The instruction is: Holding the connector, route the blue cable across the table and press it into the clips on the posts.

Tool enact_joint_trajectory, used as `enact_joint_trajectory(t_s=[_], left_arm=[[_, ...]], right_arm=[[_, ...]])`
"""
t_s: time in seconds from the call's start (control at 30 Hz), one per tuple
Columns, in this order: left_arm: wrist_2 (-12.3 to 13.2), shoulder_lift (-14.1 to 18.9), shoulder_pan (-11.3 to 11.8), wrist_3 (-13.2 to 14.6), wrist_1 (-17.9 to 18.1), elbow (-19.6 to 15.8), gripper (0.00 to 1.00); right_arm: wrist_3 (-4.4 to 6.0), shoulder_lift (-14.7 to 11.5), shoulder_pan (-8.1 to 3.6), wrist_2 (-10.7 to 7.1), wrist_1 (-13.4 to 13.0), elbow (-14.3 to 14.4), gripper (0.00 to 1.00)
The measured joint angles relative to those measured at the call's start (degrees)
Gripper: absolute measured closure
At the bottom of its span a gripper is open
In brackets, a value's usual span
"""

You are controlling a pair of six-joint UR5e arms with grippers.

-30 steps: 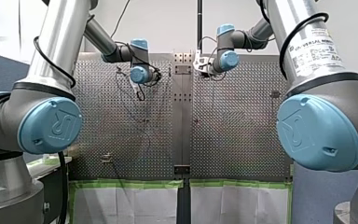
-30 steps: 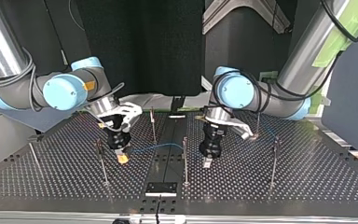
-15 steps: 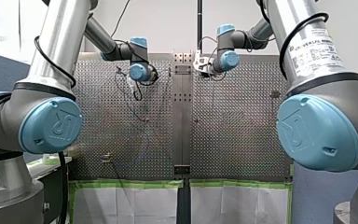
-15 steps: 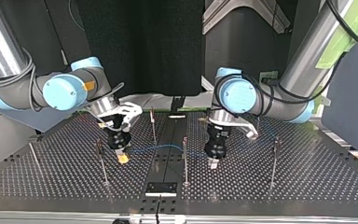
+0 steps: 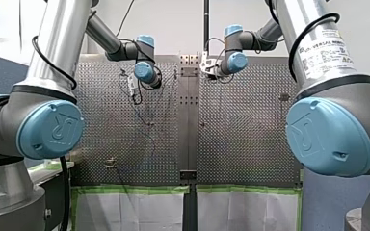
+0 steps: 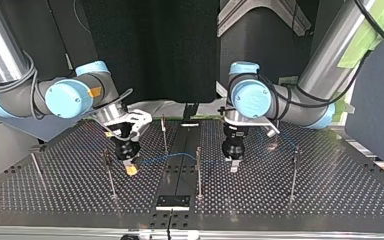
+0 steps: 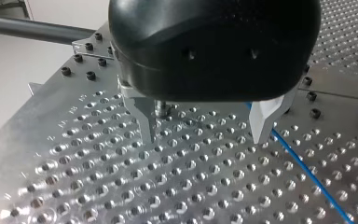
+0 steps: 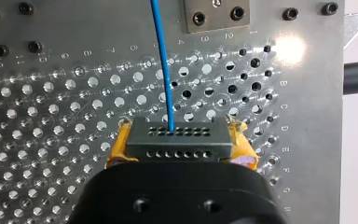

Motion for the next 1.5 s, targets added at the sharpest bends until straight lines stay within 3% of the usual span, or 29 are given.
enact_joint_trajectory(t_s=[0.4,0.6,1.0,1.27,1.5], left_arm=[[4.0,6.5,-1.6,-3.4,-4.4,-4.8,0.0],[4.2,10.0,-2.5,-3.8,-5.2,-7.2,0.0],[4.8,16.2,-5.0,-3.5,-6.4,-7.6,0.0],[3.3,16.2,-8.4,-4.2,-5.2,-7.6,0.0],[1.1,13.3,-12.1,-3.6,-3.2,-7.2,0.0]], right_arm=[[0.04,-0.7,-0.15,0.02,0.0,0.0,1.0],[0.15,-1.1,-0.37,0.11,0.1,0.0,1.0],[0.33,-1.3,-0.87,1.59,0.3,0.1,1.0],[0.05,-1.3,-0.85,2.8,0.4,0.1,1.0],[-0.01,-1.3,-0.6,2.9,0.5,0.1,1.0]])
